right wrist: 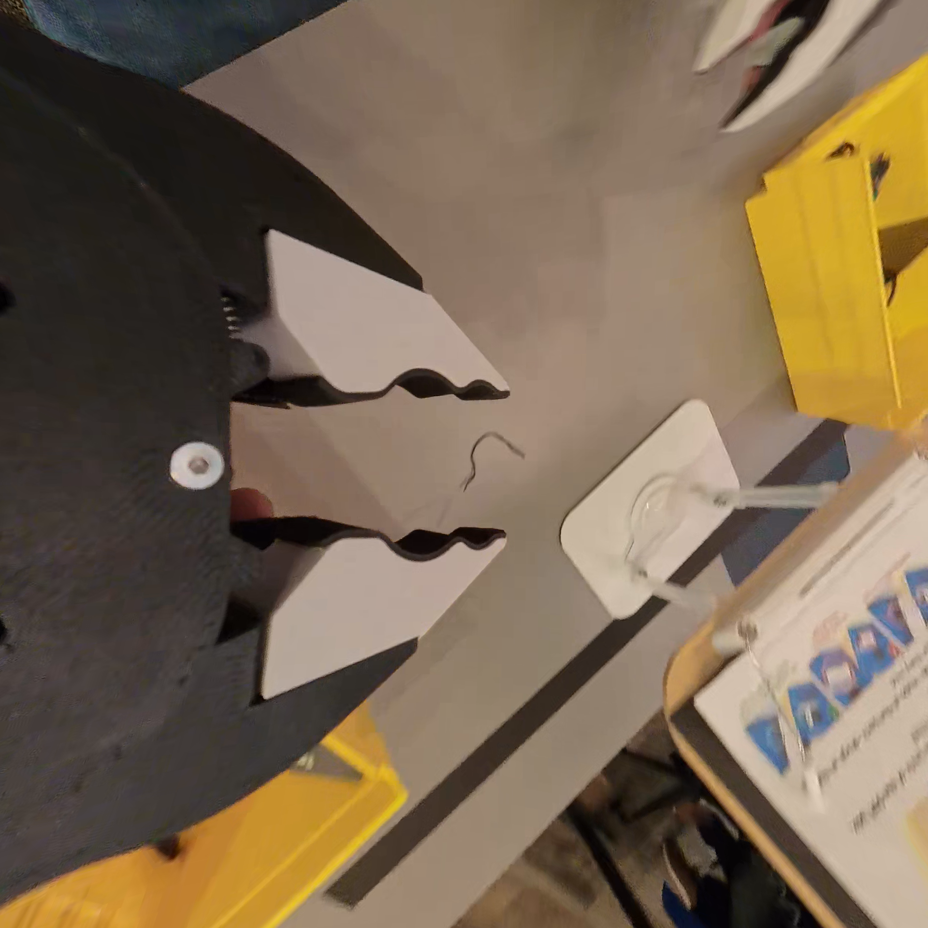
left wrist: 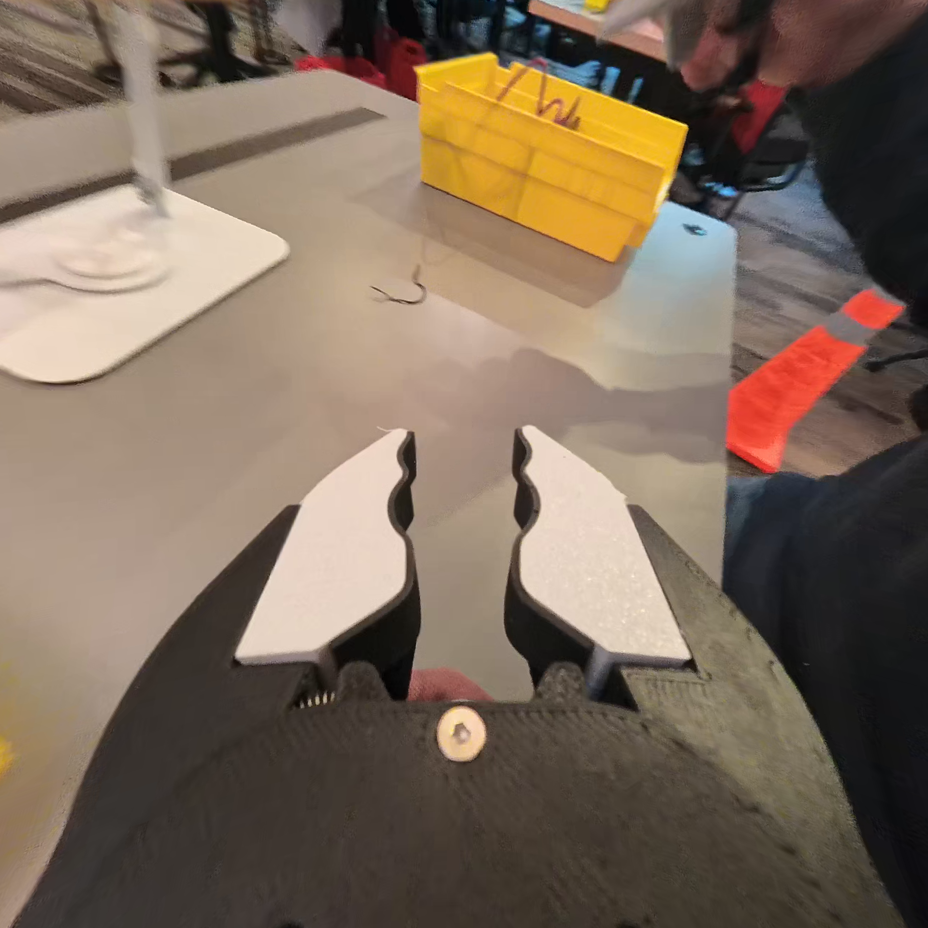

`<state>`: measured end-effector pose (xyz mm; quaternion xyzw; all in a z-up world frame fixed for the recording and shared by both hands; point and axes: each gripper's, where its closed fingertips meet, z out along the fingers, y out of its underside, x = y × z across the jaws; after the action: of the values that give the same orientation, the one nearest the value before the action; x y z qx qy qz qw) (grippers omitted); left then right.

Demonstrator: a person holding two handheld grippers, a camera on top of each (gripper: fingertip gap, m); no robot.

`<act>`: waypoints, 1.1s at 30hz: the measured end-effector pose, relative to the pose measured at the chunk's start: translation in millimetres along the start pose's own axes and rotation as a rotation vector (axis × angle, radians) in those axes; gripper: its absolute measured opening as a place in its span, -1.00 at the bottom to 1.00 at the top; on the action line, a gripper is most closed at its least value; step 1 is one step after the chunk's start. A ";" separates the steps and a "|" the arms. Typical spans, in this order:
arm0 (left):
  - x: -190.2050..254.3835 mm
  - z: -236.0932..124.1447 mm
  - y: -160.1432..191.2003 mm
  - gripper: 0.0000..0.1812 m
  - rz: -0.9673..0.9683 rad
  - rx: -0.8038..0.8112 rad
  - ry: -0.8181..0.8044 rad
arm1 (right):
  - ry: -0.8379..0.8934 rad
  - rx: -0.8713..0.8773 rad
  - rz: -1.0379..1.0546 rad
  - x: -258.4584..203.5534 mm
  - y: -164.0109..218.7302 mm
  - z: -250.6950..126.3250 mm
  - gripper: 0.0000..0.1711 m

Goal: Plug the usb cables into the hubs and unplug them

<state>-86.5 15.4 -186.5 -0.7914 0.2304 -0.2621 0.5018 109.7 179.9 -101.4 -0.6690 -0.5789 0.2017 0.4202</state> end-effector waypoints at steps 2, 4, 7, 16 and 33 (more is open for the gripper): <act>-17.8 -26.9 -9.7 -0.59 0.076 -0.007 -0.119 | -0.019 0.003 -0.014 -23.5 5.8 19.0 -0.43; -43.0 -56.0 -18.1 -0.58 0.155 -0.043 -0.248 | -0.047 0.026 0.009 -41.2 11.2 37.3 -0.43; -87.9 -96.5 -30.3 -0.56 0.216 -0.096 -0.398 | -0.088 0.048 0.071 -59.2 21.6 60.3 -0.43; -228.6 -152.7 -70.5 -0.59 0.304 -0.247 -0.633 | -0.179 -0.002 0.161 -101.2 78.0 123.4 -0.44; -416.2 -104.3 48.2 -0.63 0.245 -1.175 -0.449 | -0.215 -0.039 0.195 -105.6 89.4 132.2 -0.52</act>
<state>-473.6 187.6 -269.6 -0.9380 0.3139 0.1392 0.0469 37.6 125.8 -270.2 -0.7047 -0.5565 0.3009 0.3213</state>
